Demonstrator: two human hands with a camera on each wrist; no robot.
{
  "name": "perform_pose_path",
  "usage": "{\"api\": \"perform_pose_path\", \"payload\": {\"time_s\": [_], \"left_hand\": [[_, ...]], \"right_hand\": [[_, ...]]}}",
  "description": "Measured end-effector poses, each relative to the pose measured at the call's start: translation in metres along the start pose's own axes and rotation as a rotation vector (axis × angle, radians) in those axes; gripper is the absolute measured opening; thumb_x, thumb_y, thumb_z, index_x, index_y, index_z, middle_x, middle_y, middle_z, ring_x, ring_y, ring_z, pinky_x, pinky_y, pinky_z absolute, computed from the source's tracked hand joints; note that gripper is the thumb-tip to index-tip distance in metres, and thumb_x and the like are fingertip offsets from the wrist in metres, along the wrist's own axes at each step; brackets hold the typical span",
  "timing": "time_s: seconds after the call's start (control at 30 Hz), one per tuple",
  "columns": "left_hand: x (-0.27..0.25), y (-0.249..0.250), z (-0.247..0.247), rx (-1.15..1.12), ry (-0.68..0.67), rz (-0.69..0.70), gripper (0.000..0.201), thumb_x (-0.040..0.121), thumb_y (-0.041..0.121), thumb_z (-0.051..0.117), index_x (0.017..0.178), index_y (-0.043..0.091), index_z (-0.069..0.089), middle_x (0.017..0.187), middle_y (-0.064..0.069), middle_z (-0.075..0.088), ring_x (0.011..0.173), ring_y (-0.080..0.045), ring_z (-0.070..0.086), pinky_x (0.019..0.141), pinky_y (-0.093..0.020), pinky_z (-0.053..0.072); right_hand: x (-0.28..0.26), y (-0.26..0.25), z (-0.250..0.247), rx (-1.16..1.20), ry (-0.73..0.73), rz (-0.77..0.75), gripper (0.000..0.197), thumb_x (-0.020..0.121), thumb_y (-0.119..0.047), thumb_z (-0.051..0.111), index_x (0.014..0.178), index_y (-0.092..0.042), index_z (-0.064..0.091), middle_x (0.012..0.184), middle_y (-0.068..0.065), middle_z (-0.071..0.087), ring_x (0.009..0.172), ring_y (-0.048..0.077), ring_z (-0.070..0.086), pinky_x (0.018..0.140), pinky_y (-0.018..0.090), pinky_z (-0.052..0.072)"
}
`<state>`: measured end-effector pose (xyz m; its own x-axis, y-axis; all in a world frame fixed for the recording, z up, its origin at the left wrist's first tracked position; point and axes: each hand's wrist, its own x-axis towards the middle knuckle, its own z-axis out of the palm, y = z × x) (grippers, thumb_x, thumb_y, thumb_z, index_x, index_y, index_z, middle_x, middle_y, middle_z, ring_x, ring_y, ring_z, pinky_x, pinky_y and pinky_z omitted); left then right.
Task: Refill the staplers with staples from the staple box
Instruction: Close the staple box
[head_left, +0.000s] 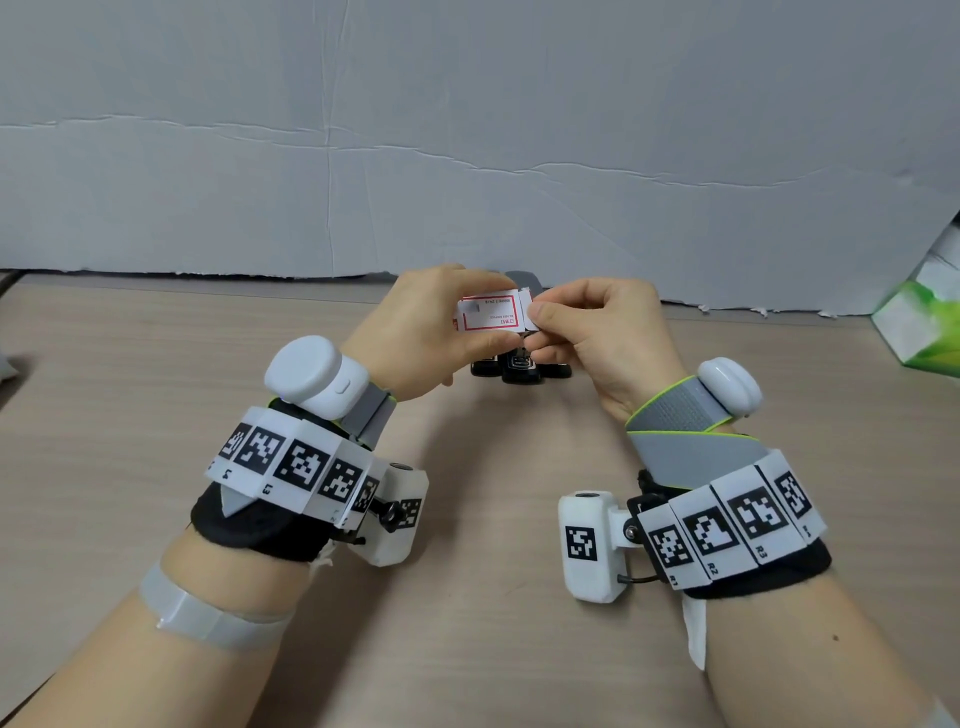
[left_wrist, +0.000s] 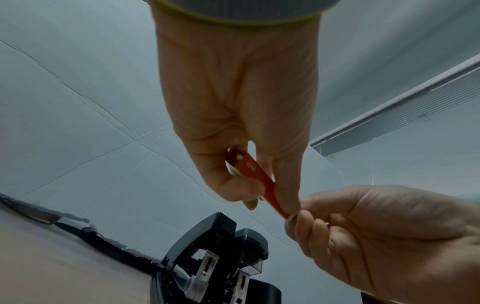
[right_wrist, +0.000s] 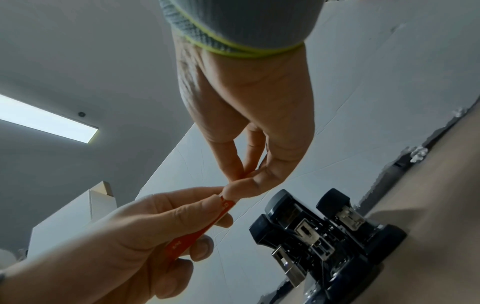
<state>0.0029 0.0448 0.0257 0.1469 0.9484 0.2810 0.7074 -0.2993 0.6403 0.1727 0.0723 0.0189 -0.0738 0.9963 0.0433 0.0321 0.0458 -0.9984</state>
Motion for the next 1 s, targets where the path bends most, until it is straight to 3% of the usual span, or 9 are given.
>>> {"api": "perform_pose_path", "payload": {"time_s": [0.27,0.5,0.6,0.67,0.7,0.77,0.83,0.93,1.0], "left_hand": [[-0.001,0.001,0.001,-0.015,0.005,0.006,0.039,0.084,0.037,0.074,0.122,0.028,0.065,0.104,0.002,0.065,0.049,-0.001,0.057,0.039,-0.031,0.052],[0.002,-0.004,0.003,-0.039,0.012,0.032,0.043,0.085,0.033,0.074,0.126,0.027,0.062,0.103,0.001,0.061,0.052,0.0,0.058,0.047,-0.026,0.053],[0.003,-0.007,0.004,-0.088,0.002,0.038,0.054,0.084,0.038,0.074,0.133,0.026,0.056,0.112,0.0,0.06,0.067,-0.004,0.061,0.061,-0.024,0.055],[0.005,-0.009,0.004,-0.176,0.021,0.007,0.061,0.087,0.038,0.07,0.141,0.023,0.047,0.121,0.002,0.057,0.085,-0.009,0.064,0.073,-0.027,0.057],[0.006,-0.009,0.004,-0.253,0.051,-0.044,0.057,0.091,0.035,0.066,0.142,0.02,0.045,0.122,0.001,0.057,0.089,-0.013,0.066,0.073,-0.03,0.059],[0.007,-0.007,0.0,-0.449,0.124,-0.187,0.037,0.098,0.026,0.056,0.131,0.009,0.053,0.112,-0.006,0.061,0.084,-0.018,0.069,0.064,-0.036,0.062],[0.007,-0.006,-0.003,-0.529,0.162,-0.261,0.024,0.101,0.019,0.051,0.106,-0.001,0.063,0.094,-0.013,0.067,0.069,-0.02,0.07,0.056,-0.036,0.061],[0.004,-0.006,-0.004,-0.571,0.143,-0.276,0.023,0.099,0.016,0.055,0.09,-0.002,0.066,0.081,-0.016,0.07,0.063,-0.025,0.071,0.055,-0.037,0.06],[0.004,-0.005,-0.006,-0.588,0.146,-0.282,0.021,0.098,0.016,0.057,0.087,0.002,0.068,0.077,-0.013,0.071,0.062,-0.025,0.07,0.056,-0.036,0.06]], "right_hand": [[0.001,0.002,0.002,-0.026,0.001,-0.028,0.003,0.084,-0.001,0.069,0.082,-0.001,0.071,0.061,0.009,0.067,0.052,0.015,0.062,0.05,0.023,0.053],[-0.002,0.001,0.005,-0.013,-0.038,0.007,0.006,0.087,-0.013,0.07,0.084,-0.007,0.071,0.084,0.021,0.073,0.071,0.023,0.069,0.05,0.025,0.053],[-0.003,0.001,0.006,0.024,-0.069,0.014,0.006,0.087,-0.01,0.071,0.09,-0.005,0.069,0.079,0.01,0.072,0.065,0.016,0.071,0.053,0.026,0.057],[-0.002,0.0,0.006,0.06,-0.055,0.005,0.01,0.088,-0.008,0.07,0.094,-0.001,0.067,0.079,0.011,0.071,0.062,0.015,0.07,0.053,0.026,0.058],[-0.001,0.0,0.005,0.079,-0.034,0.001,0.012,0.088,-0.008,0.07,0.096,0.0,0.067,0.08,0.012,0.071,0.062,0.016,0.07,0.053,0.025,0.058],[0.001,-0.001,0.003,0.111,0.009,-0.004,0.009,0.088,-0.007,0.069,0.094,-0.001,0.066,0.083,0.013,0.07,0.062,0.016,0.07,0.052,0.024,0.057],[0.002,-0.001,0.001,0.121,0.016,0.002,0.004,0.089,-0.006,0.068,0.09,-0.004,0.066,0.085,0.012,0.071,0.062,0.016,0.07,0.052,0.025,0.058],[0.0,-0.003,-0.001,0.09,0.007,0.007,0.004,0.09,-0.006,0.067,0.093,-0.005,0.066,0.088,0.013,0.072,0.062,0.015,0.07,0.053,0.024,0.058],[-0.003,-0.006,-0.006,0.06,-0.016,0.009,0.019,0.089,-0.006,0.068,0.107,-0.005,0.064,0.09,0.01,0.071,0.067,0.016,0.07,0.055,0.024,0.058]]}}
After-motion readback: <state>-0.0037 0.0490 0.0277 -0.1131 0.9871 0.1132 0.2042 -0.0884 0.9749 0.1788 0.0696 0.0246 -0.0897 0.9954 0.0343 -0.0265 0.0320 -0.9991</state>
